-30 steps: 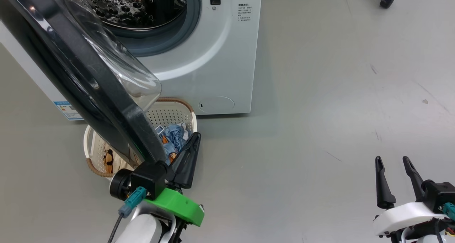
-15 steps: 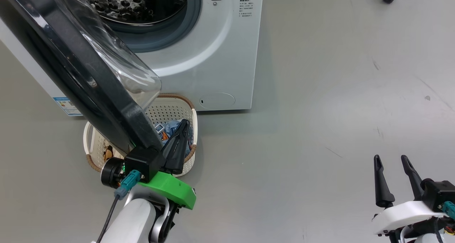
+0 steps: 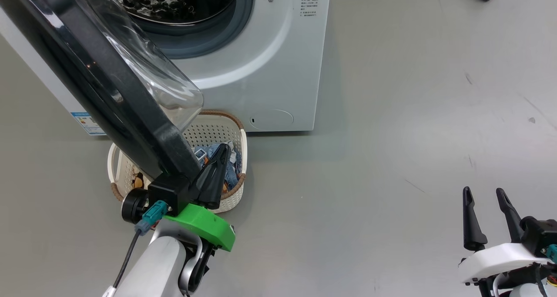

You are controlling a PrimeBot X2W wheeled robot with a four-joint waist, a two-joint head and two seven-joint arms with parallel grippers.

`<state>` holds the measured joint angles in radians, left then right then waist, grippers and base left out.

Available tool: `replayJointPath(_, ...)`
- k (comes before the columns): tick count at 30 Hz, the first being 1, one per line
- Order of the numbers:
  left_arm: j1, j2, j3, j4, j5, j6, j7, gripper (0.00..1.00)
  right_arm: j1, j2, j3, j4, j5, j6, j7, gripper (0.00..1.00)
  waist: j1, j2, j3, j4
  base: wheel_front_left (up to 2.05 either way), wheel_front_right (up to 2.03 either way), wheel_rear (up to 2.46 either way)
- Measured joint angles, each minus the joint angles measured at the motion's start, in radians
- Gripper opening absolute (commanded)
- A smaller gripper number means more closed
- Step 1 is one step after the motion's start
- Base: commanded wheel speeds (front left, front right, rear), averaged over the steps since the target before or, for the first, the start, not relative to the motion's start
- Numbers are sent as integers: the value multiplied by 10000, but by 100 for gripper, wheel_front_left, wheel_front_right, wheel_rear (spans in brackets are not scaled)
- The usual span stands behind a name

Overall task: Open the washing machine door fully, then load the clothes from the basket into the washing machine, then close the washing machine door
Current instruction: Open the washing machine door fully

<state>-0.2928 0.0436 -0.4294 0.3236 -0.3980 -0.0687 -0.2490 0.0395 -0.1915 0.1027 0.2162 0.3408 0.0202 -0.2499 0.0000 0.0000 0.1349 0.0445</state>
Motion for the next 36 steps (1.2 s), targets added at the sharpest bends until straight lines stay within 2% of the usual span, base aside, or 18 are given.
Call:
replayJointPath(13, 11, -125, -107, 130, -163, 6, -33, 0, 1, 100, -36, 102, 0, 144, 0, 100, 0, 0, -73, 507, 0, 0, 0)
replayJointPath(23, 105, -128, -173, -198, -270, 184, -31, 0, 1, 190, -81, 196, 0, 230, 0, 100, 0, 0, -82, 647, 0, 0, 0)
replayJointPath(36, 514, -180, -119, -410, -541, 754, -31, 0, 1, 295, -339, 265, 0, 309, 0, 100, 0, 0, -116, 909, 0, 0, 0)
